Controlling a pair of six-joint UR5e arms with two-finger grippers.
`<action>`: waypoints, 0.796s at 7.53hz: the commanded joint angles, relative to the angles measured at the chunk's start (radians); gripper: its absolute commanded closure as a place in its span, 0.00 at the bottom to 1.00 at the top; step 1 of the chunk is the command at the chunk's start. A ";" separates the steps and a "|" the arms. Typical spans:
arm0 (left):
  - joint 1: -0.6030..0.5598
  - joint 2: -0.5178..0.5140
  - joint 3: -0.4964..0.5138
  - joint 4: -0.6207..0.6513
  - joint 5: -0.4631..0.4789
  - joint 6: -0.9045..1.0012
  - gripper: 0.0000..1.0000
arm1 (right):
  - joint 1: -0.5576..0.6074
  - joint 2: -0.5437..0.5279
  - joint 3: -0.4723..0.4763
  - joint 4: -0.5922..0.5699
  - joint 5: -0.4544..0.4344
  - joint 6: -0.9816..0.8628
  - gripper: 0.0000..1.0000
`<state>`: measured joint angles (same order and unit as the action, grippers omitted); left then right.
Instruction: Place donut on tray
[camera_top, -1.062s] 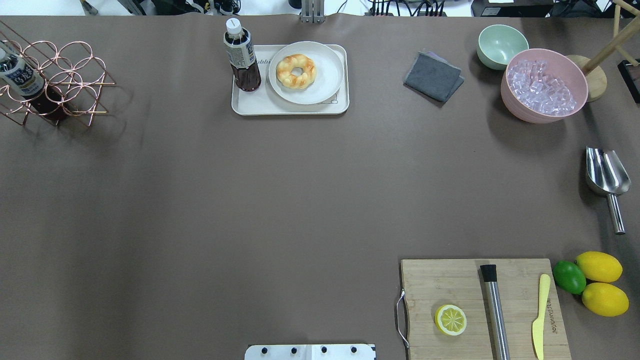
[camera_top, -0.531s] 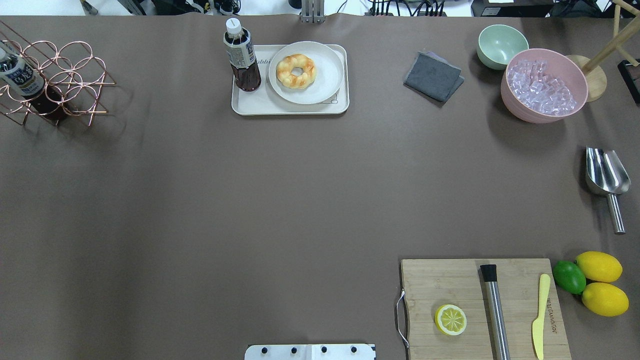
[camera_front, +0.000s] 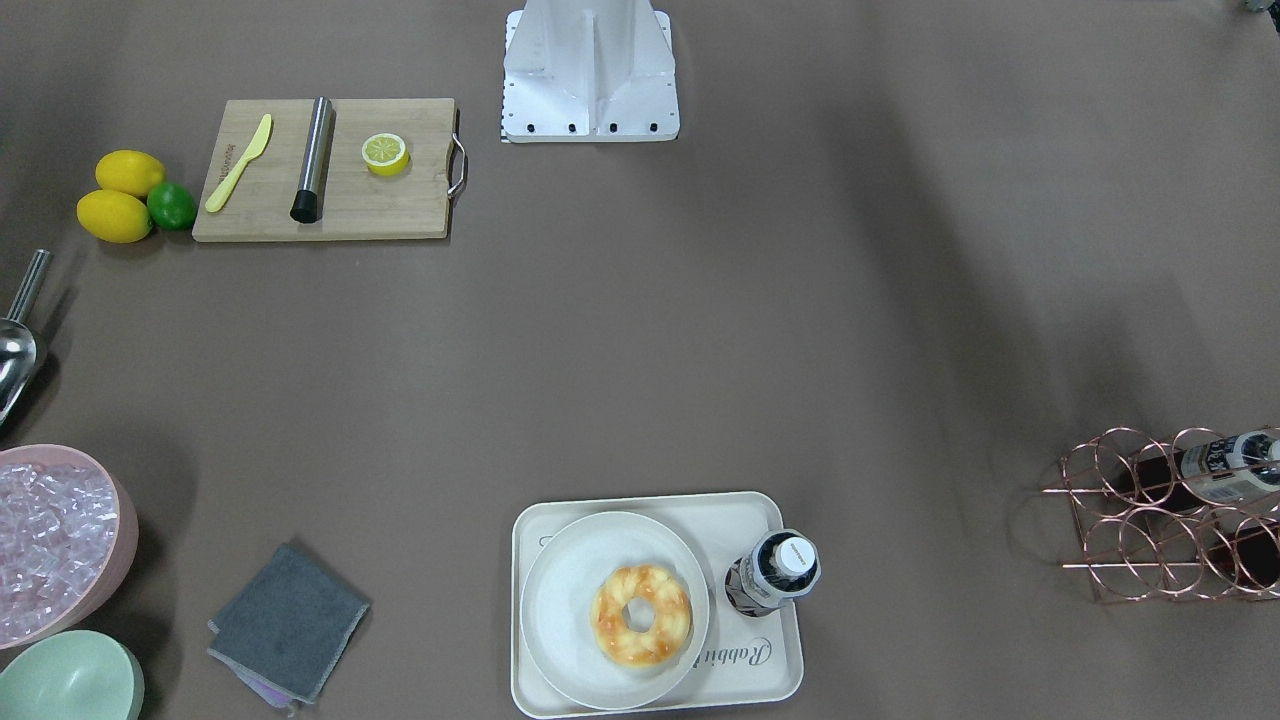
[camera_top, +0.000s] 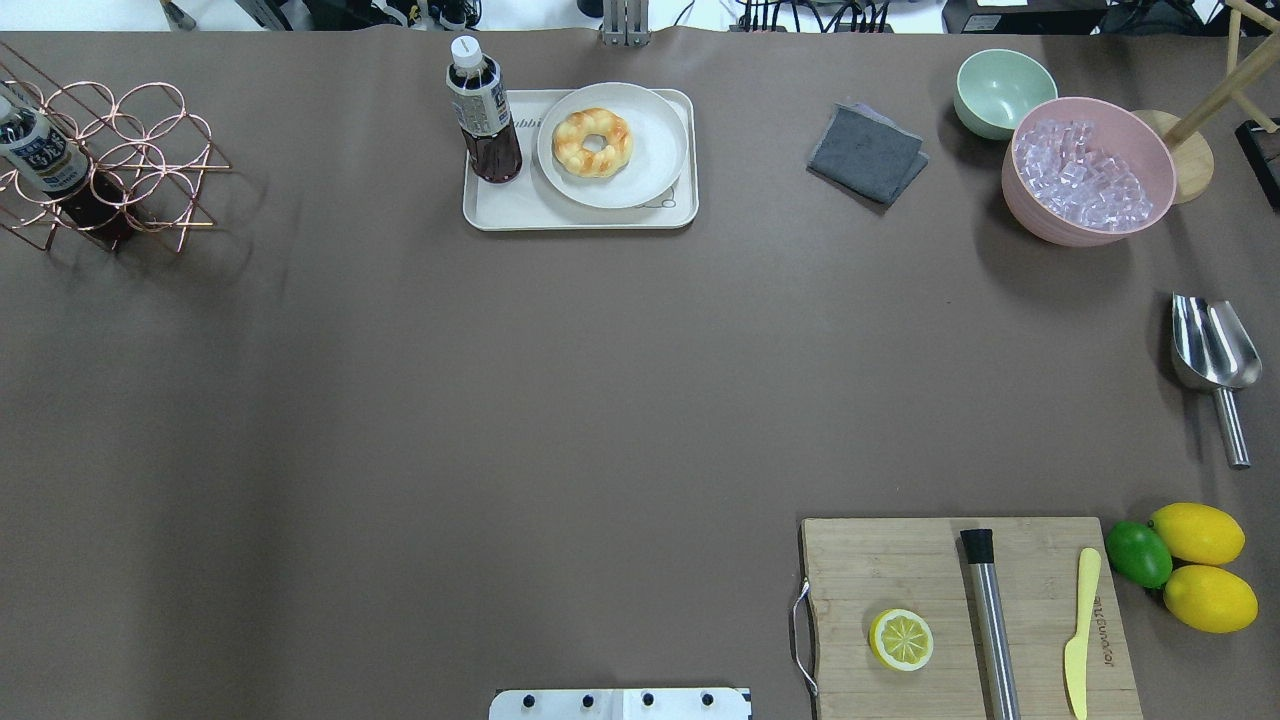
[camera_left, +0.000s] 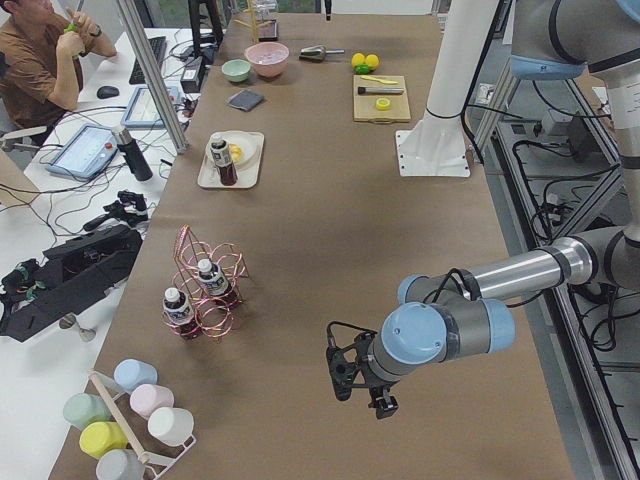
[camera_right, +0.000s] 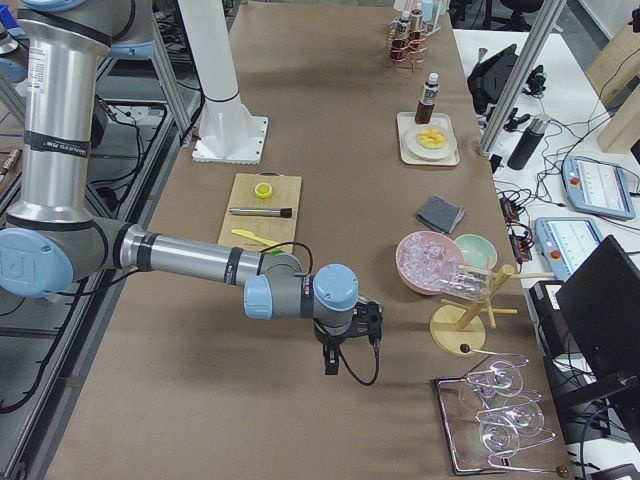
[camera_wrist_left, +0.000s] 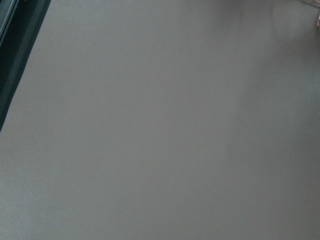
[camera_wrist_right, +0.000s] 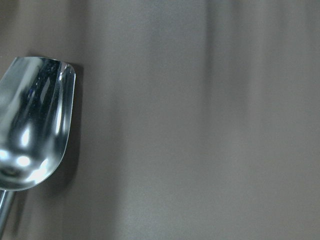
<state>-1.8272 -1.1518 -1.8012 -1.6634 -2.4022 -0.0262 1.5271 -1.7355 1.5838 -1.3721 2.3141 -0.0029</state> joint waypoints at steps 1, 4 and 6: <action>0.093 -0.038 -0.023 0.022 0.006 -0.068 0.02 | 0.010 0.010 0.002 -0.011 -0.002 0.001 0.00; 0.212 -0.066 -0.029 -0.015 0.030 -0.034 0.02 | 0.010 0.005 0.002 -0.012 -0.001 0.003 0.00; 0.224 -0.060 -0.024 -0.015 0.040 -0.017 0.02 | 0.010 0.004 0.004 -0.012 0.002 0.003 0.00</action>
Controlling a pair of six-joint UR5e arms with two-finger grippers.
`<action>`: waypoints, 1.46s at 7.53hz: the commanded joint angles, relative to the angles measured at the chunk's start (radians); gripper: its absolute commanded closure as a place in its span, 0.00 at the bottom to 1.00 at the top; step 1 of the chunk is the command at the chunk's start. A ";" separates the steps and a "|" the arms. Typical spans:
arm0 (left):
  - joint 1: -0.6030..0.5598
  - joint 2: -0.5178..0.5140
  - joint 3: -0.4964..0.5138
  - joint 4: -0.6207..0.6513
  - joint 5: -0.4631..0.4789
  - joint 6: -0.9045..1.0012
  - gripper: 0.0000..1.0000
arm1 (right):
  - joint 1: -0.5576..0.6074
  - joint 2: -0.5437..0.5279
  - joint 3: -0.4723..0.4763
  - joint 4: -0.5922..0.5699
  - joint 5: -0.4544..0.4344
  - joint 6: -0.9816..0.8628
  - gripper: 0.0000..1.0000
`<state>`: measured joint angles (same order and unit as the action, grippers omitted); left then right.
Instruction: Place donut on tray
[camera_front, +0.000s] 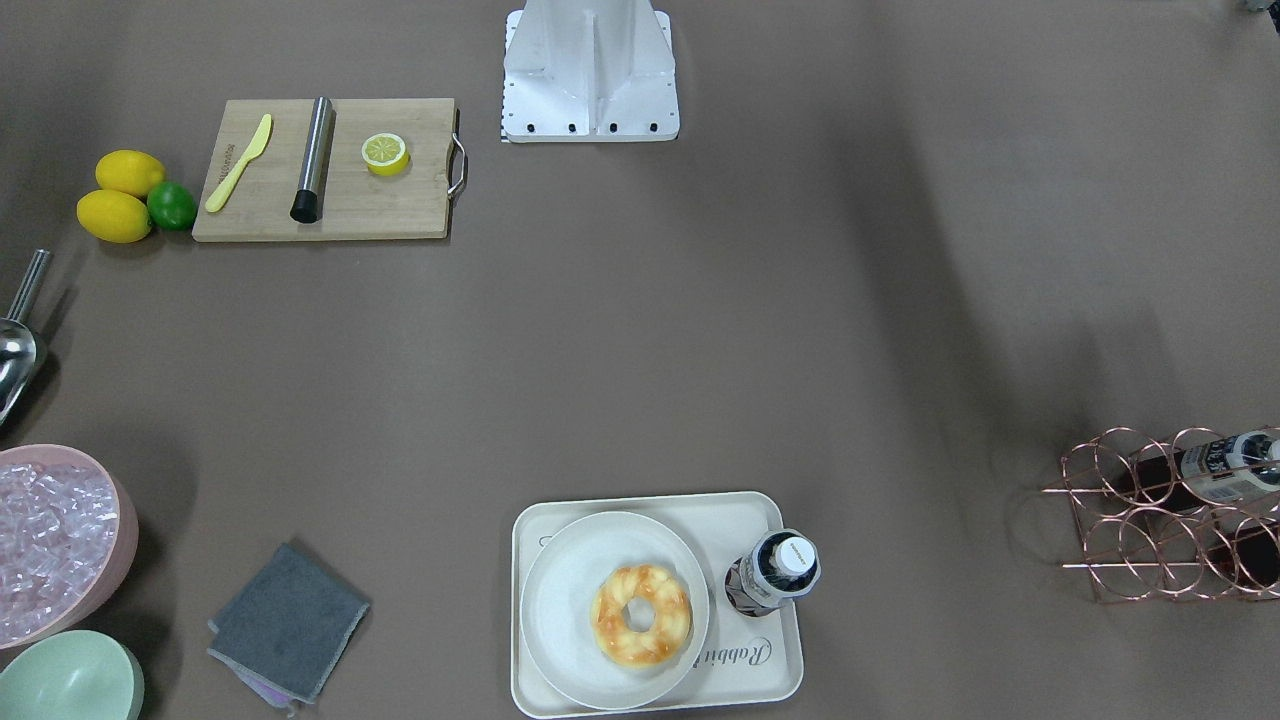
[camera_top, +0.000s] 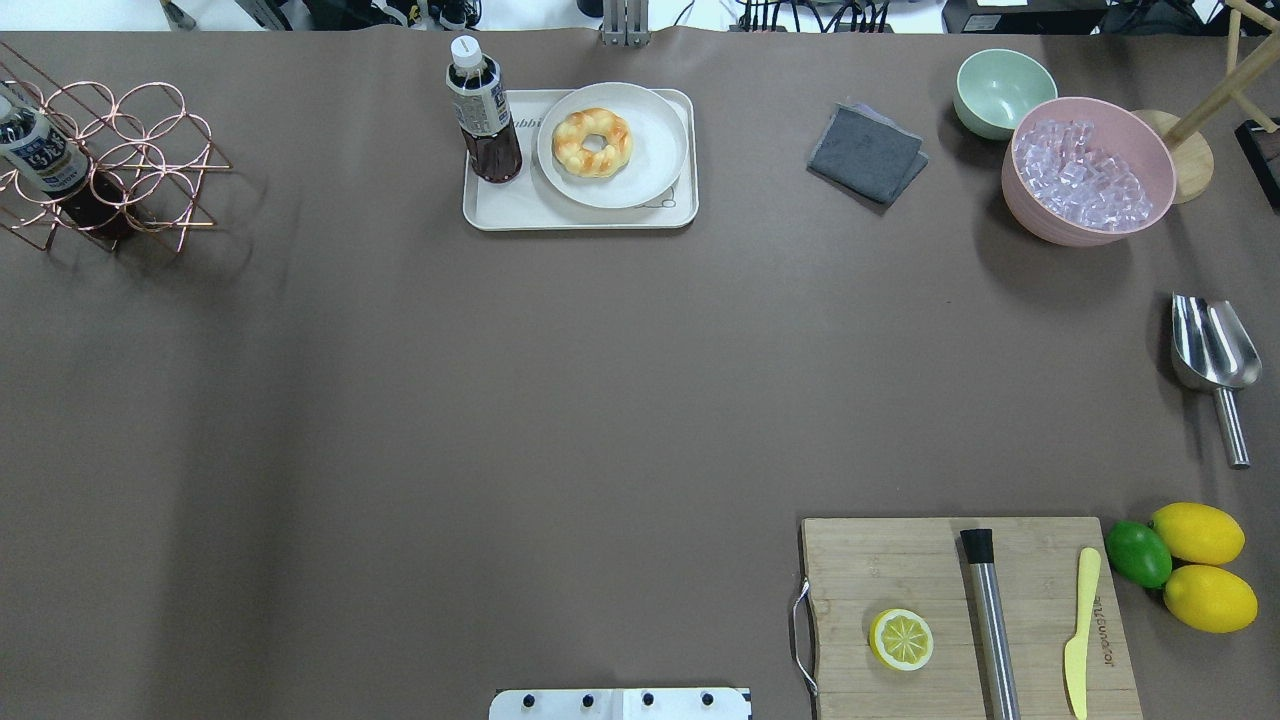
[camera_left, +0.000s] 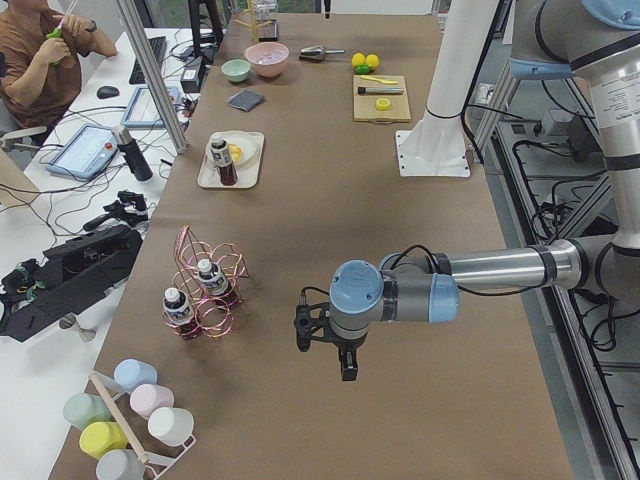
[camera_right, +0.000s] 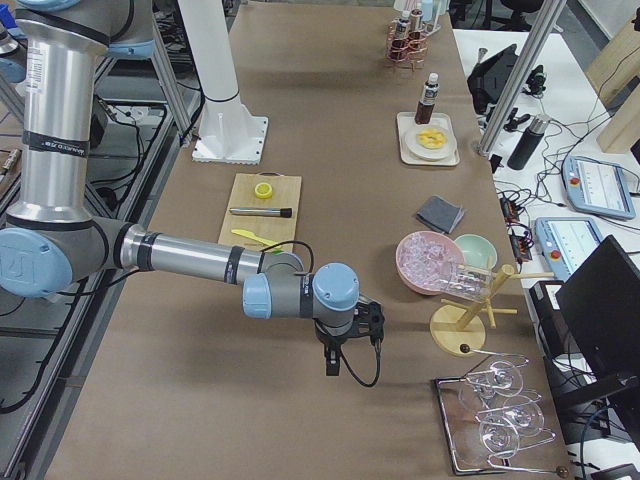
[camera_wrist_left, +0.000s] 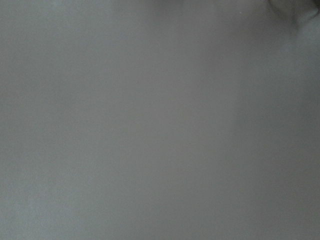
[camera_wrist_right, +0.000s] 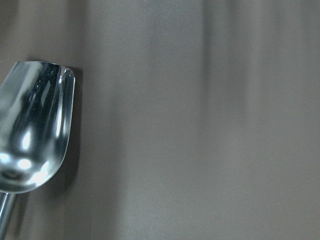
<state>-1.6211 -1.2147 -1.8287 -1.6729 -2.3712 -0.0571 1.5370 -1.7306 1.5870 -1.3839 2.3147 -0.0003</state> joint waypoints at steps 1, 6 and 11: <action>0.018 0.006 0.000 -0.005 0.007 0.014 0.02 | 0.000 -0.003 0.002 0.000 0.002 0.000 0.00; 0.012 0.011 -0.009 -0.005 -0.003 -0.003 0.02 | 0.000 0.002 0.004 0.000 0.003 0.003 0.00; 0.010 0.011 -0.006 -0.002 0.004 -0.009 0.02 | 0.000 -0.003 0.005 0.002 0.008 0.005 0.00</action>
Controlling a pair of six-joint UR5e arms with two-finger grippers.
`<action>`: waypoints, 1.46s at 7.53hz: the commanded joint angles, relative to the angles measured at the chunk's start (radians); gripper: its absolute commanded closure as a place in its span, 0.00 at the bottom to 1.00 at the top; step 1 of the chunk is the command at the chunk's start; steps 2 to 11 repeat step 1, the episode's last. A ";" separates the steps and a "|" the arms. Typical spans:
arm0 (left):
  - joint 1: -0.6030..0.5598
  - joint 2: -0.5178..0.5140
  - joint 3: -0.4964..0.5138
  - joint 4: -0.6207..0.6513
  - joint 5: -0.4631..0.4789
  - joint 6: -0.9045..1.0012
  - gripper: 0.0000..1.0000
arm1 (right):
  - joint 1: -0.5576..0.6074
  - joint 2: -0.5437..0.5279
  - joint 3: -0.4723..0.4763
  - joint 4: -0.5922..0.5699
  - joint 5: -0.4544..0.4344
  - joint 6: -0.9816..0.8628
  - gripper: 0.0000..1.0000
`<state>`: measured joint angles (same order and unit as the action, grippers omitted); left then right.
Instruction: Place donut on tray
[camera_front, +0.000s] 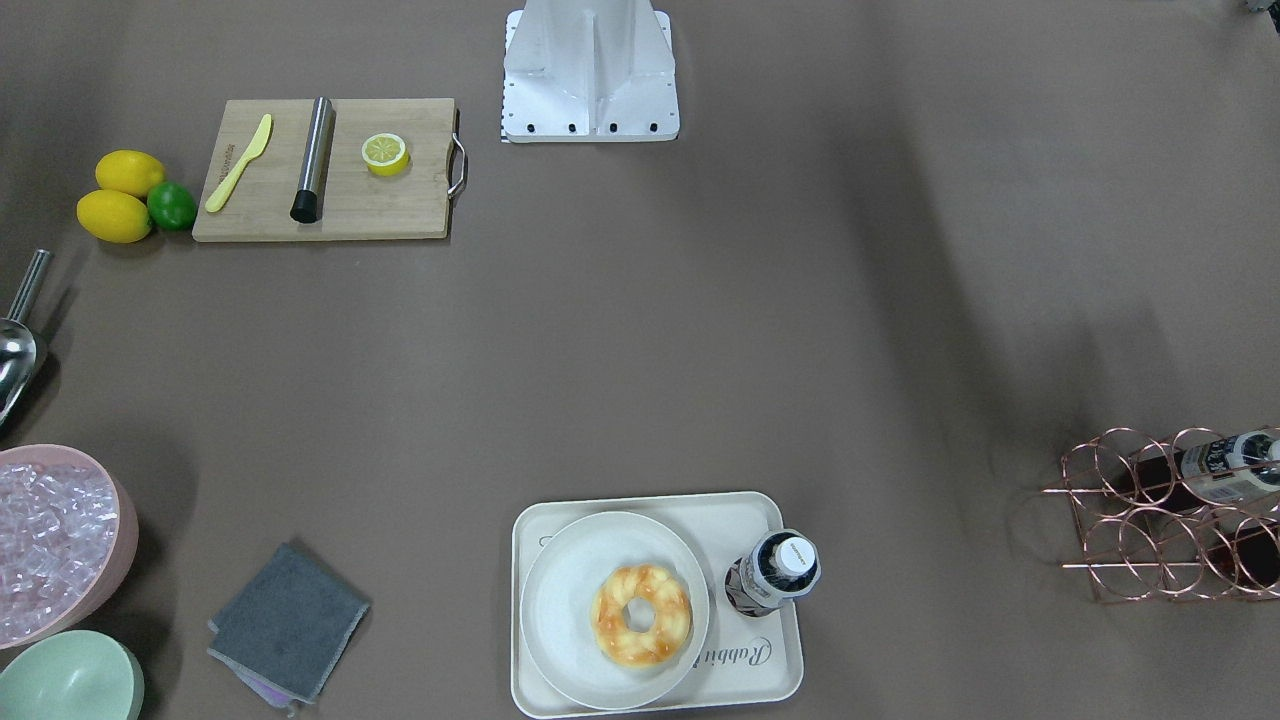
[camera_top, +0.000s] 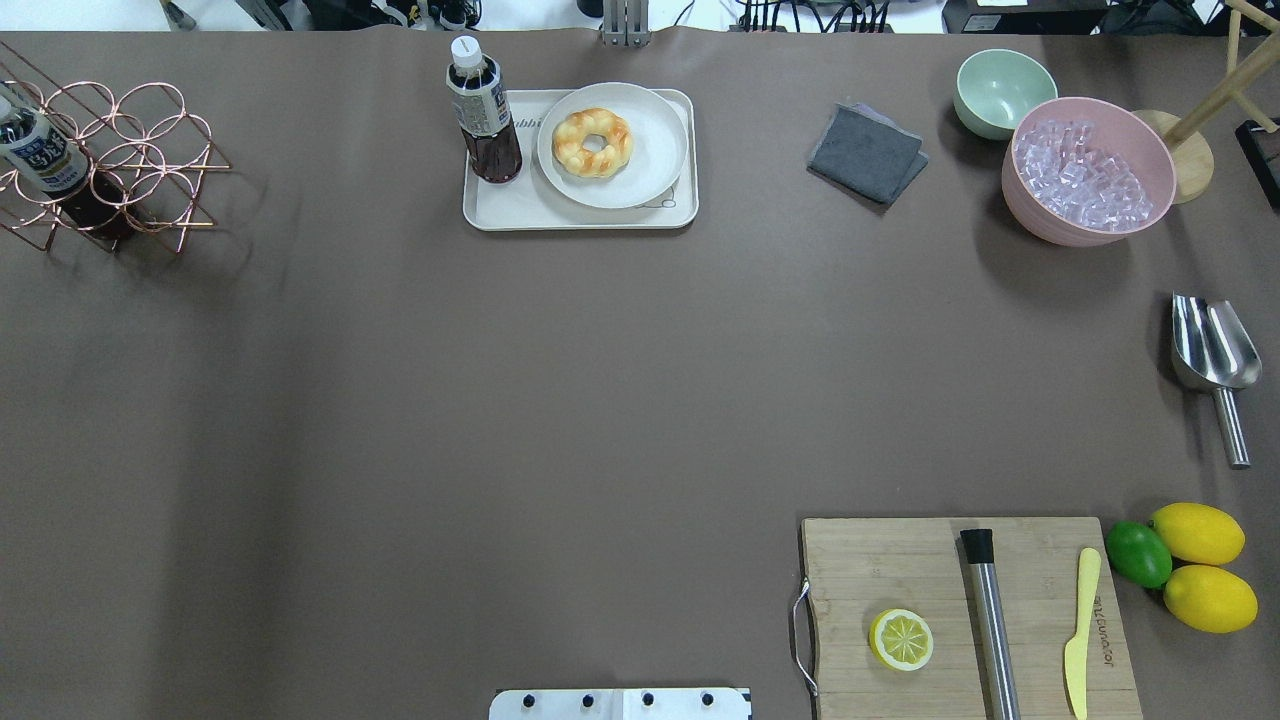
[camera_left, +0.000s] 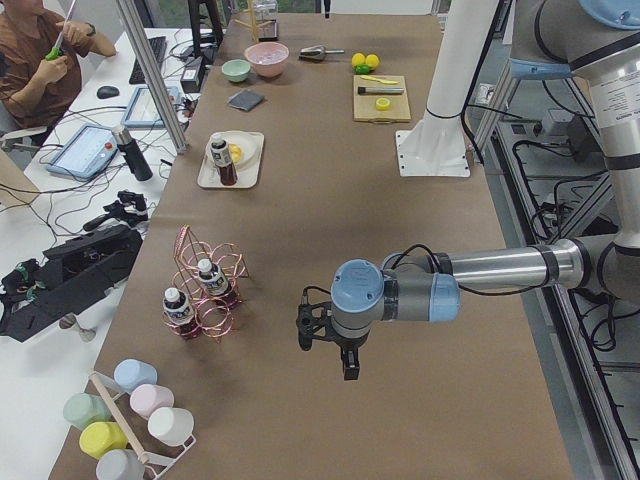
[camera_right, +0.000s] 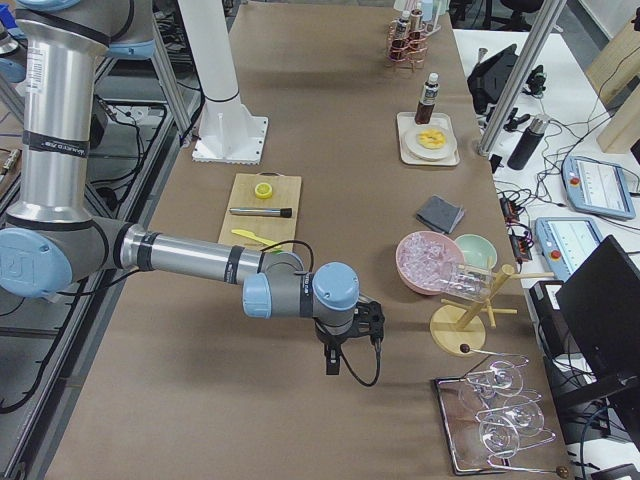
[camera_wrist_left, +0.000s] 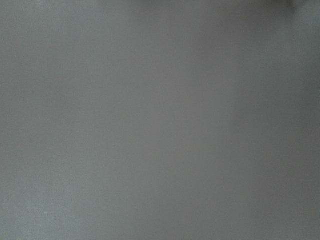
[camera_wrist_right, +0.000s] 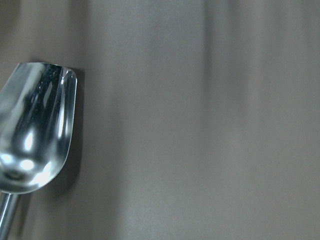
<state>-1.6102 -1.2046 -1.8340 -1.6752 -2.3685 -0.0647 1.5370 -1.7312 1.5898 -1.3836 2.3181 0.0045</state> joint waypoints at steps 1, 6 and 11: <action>0.000 0.000 -0.001 0.000 0.000 -0.003 0.02 | 0.000 0.001 -0.001 0.000 0.004 0.002 0.00; 0.000 0.000 -0.001 0.000 0.000 -0.003 0.02 | 0.000 0.001 -0.001 0.000 0.004 0.002 0.00; 0.000 0.000 -0.001 0.000 0.000 -0.003 0.02 | 0.000 0.001 -0.001 0.000 0.004 0.002 0.00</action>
